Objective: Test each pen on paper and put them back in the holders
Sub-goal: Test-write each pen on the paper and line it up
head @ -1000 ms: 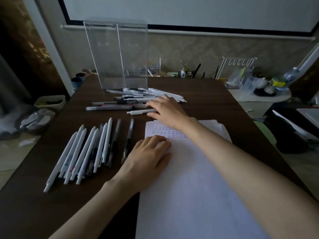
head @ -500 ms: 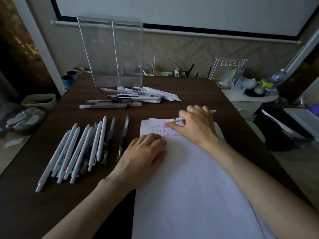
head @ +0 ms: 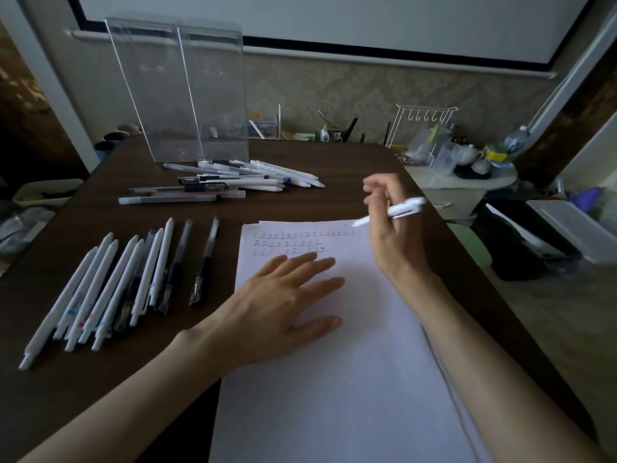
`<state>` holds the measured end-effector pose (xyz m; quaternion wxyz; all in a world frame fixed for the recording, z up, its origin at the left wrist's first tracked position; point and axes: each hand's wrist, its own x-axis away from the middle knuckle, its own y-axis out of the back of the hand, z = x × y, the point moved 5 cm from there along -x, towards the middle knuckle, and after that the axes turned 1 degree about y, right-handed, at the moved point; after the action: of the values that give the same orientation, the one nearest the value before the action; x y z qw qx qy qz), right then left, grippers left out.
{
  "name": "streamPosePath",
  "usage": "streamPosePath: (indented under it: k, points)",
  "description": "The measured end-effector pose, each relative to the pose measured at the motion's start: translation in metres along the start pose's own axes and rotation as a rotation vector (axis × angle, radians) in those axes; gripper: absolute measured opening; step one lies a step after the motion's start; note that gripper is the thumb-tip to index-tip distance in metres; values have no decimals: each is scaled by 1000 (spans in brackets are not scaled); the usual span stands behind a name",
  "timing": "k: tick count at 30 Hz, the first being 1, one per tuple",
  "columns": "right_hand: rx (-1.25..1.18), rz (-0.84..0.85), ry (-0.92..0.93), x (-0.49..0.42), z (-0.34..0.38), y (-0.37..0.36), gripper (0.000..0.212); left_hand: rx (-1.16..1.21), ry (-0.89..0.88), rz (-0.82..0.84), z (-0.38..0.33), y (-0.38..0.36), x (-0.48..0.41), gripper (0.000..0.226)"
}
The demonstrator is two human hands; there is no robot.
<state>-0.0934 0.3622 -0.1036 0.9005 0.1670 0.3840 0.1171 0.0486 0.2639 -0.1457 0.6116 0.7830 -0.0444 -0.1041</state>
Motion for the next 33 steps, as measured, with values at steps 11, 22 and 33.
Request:
streamPosePath:
  k: [11, 22, 33]
  points:
    - [-181, 276, -492, 17, -33, -34, 27, 6, 70, 46, 4, -18, -6, 71]
    - [64, 307, -325, 15, -21, -39, 22, 28, 74, -4, 3, -16, -5, 70]
    - [72, 289, -362, 16, -23, -38, 21, 18, 78, 5, 4, -17, -6, 68]
